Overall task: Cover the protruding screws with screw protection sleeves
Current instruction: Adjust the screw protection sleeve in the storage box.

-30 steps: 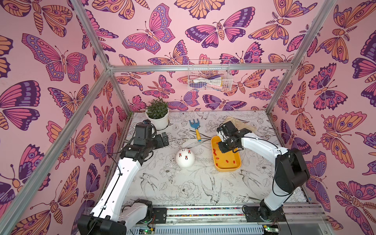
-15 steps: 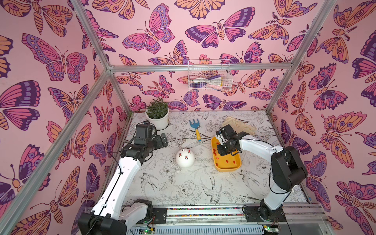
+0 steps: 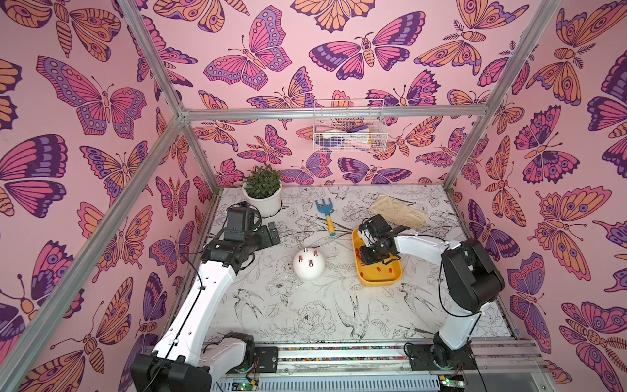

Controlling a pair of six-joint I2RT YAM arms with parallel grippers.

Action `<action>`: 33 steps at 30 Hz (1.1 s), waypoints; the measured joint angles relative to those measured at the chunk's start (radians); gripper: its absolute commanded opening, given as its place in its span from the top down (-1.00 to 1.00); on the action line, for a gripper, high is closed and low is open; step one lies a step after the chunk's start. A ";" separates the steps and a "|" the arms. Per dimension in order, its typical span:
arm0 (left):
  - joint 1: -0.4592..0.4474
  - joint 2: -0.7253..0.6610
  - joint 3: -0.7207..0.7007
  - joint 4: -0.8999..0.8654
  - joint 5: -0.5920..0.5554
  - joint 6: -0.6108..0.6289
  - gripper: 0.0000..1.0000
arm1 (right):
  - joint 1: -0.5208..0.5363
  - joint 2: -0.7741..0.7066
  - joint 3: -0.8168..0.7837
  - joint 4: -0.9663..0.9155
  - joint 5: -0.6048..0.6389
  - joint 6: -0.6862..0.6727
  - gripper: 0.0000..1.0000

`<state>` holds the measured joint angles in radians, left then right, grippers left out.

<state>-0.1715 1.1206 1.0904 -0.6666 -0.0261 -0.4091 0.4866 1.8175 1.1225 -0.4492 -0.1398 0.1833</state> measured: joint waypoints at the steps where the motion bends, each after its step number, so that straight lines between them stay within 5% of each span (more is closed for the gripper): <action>1: 0.000 0.001 0.002 0.000 -0.001 0.000 -0.99 | 0.000 0.003 0.000 0.003 -0.002 0.000 0.53; 33: 0.000 0.007 0.005 -0.001 -0.002 -0.004 -0.99 | 0.000 0.044 0.016 0.049 -0.040 -0.001 0.53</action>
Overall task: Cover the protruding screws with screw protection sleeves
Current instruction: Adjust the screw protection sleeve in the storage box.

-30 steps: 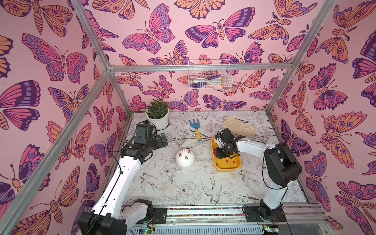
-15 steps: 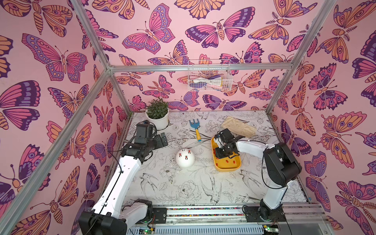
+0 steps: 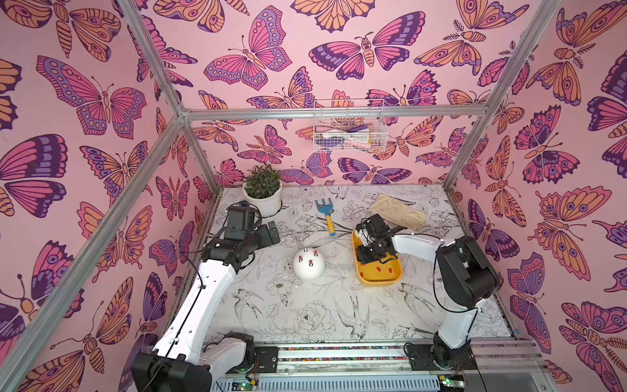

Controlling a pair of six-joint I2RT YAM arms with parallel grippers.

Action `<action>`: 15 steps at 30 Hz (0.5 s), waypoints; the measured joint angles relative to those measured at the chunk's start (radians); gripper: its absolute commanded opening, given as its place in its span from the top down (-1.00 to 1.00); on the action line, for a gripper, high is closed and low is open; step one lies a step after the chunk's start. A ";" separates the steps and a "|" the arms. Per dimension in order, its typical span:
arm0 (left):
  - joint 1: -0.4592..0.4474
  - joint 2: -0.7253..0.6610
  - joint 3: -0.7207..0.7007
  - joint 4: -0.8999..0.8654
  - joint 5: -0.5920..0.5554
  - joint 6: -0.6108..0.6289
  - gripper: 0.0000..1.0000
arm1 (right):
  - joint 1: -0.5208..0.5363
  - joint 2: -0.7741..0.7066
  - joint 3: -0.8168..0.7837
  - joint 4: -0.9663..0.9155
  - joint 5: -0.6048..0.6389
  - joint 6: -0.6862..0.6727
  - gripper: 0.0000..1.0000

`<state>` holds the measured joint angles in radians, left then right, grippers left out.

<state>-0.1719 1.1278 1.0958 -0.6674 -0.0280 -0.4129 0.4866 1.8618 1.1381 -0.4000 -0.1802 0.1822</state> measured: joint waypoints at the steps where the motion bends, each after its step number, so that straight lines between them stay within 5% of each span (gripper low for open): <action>1: 0.000 0.000 0.000 0.000 0.000 0.000 -0.99 | 0.000 0.003 0.004 0.000 0.000 0.000 0.54; 15: 0.000 -0.008 0.000 0.000 -0.018 0.000 -1.00 | 0.000 0.023 0.027 0.000 0.014 0.004 0.79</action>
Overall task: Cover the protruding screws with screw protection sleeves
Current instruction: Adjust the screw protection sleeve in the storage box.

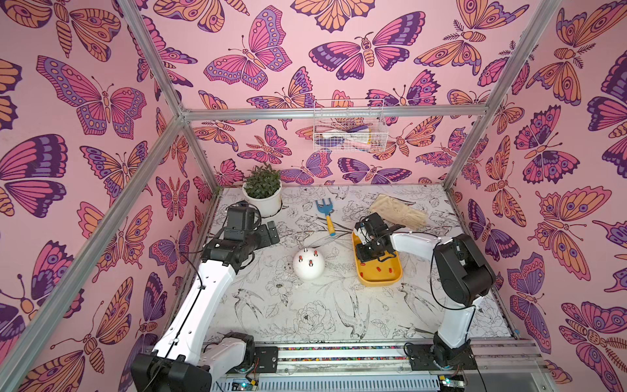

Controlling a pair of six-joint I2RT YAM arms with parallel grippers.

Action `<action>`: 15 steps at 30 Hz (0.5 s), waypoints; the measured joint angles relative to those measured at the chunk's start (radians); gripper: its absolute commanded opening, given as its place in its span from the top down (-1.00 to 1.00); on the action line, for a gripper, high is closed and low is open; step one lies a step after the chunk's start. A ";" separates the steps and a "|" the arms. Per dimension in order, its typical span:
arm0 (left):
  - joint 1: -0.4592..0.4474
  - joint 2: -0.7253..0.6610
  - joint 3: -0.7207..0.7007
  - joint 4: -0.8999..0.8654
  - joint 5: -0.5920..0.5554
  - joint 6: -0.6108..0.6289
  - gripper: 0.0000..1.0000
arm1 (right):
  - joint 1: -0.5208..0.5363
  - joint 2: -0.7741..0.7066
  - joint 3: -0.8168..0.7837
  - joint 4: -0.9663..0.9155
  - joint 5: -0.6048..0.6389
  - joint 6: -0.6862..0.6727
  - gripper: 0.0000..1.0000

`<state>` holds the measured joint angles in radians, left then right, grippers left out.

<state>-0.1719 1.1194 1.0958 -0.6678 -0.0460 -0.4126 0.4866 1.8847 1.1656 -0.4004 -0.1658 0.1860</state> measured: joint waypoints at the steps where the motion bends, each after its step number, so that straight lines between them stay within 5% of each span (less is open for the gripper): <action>1: 0.000 -0.004 0.000 0.000 0.000 0.000 -1.00 | 0.000 0.000 0.000 0.000 0.001 0.001 0.79; 15: 0.000 -0.033 0.000 -0.014 -0.037 0.040 -1.00 | -0.003 -0.094 -0.006 -0.092 0.092 0.028 0.80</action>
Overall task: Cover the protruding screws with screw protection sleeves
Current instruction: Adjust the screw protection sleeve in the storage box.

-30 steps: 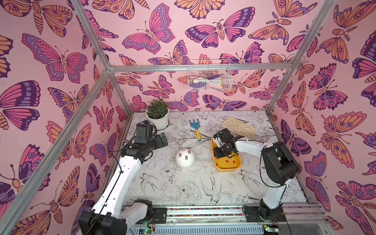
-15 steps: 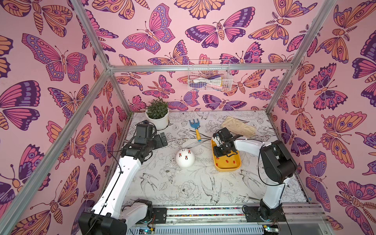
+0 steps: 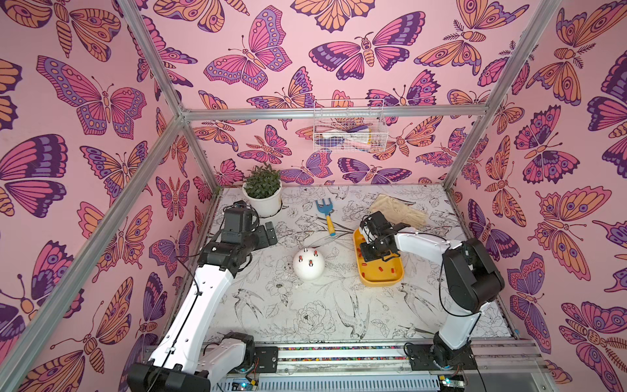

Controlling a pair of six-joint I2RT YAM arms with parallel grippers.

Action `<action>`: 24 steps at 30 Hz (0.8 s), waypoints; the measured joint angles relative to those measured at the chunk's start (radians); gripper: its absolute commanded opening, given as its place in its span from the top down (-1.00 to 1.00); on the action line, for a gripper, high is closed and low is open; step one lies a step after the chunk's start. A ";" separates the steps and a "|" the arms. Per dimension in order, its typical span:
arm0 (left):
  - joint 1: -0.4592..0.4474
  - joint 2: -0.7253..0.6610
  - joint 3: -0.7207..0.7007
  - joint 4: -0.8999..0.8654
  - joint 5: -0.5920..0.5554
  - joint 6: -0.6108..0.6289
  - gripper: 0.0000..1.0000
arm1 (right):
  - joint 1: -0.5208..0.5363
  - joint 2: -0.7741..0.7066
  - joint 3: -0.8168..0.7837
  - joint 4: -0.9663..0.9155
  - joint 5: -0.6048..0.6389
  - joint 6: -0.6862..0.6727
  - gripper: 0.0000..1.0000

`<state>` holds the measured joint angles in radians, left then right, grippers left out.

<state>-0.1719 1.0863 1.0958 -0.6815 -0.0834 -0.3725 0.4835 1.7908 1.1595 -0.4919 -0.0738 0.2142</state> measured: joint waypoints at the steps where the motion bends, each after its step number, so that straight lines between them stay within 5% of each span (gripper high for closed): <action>1: 0.000 0.000 0.000 0.000 -0.002 0.005 -0.99 | -0.001 -0.014 -0.002 -0.004 0.007 0.003 0.80; 24: 0.002 -0.018 -0.024 0.011 -0.026 0.036 -1.00 | -0.072 0.033 -0.020 -0.055 0.063 0.024 0.76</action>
<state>-0.1703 1.0683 1.0714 -0.6708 -0.1089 -0.3367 0.4118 1.8240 1.1397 -0.5472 -0.0113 0.2386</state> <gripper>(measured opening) 0.998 0.115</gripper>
